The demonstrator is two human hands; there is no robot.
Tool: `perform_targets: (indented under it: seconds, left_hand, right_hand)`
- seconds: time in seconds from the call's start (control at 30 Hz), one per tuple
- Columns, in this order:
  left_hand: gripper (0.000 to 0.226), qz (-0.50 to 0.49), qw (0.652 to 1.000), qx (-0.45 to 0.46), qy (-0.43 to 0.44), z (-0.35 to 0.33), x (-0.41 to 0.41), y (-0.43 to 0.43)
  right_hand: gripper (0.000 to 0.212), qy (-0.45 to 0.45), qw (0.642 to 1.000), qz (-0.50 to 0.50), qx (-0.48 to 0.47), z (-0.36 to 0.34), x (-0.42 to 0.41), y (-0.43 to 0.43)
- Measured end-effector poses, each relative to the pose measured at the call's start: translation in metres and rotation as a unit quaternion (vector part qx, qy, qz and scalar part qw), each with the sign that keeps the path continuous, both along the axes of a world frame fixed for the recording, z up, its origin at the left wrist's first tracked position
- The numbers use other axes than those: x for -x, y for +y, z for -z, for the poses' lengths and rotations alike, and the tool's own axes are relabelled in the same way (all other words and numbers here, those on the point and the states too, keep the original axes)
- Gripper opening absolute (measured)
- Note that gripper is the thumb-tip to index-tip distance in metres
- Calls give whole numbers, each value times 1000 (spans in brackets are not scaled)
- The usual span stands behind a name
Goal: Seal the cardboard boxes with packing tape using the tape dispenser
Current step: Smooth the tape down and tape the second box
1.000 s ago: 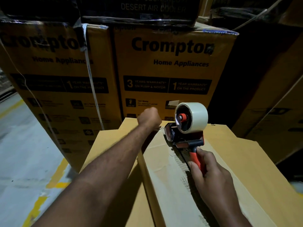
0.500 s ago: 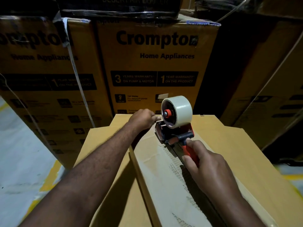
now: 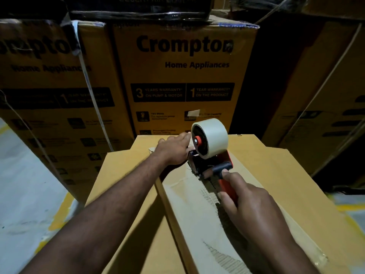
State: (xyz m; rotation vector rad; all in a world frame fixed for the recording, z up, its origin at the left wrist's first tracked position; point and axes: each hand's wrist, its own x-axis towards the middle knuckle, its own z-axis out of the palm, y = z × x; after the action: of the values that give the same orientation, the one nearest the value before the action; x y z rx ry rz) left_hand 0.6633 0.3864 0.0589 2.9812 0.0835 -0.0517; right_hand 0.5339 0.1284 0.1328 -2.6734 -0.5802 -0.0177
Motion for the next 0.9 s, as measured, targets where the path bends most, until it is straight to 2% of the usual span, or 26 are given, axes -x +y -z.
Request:
perform_targets:
  seconds: [0.2,0.37,0.5,0.6,0.73,0.83,0.9]
  left_hand:
    - [72,0,999,14,52,-10,-8,1]
    - [77,12,998,15,60,-13,-12,9]
    - [74,4,999,8,39,-11,-7,5]
    - [61,5,1000,-12,4,-9,8,-8]
    - [54,51,998,23,0,-9,74,-43]
    - [56,1,999,48,9,-12,158,-77]
    - [66,-30,996,70,51,-22,215,-110]
  right_hand:
    - [50,47,999,15,-12,-10,0,-10]
    - [45,85,996,36,-9,-20,26,-26]
    - [46,67,996,48,19,-19,42,-25]
    - [48,28,998,50,37,-15,54,-23]
    - [49,-5,996,63,59,-12,65,-29]
    - [49,-8,997,61,50,-14,65,-37]
    - [48,-10,998,56,40,-14,65,-41]
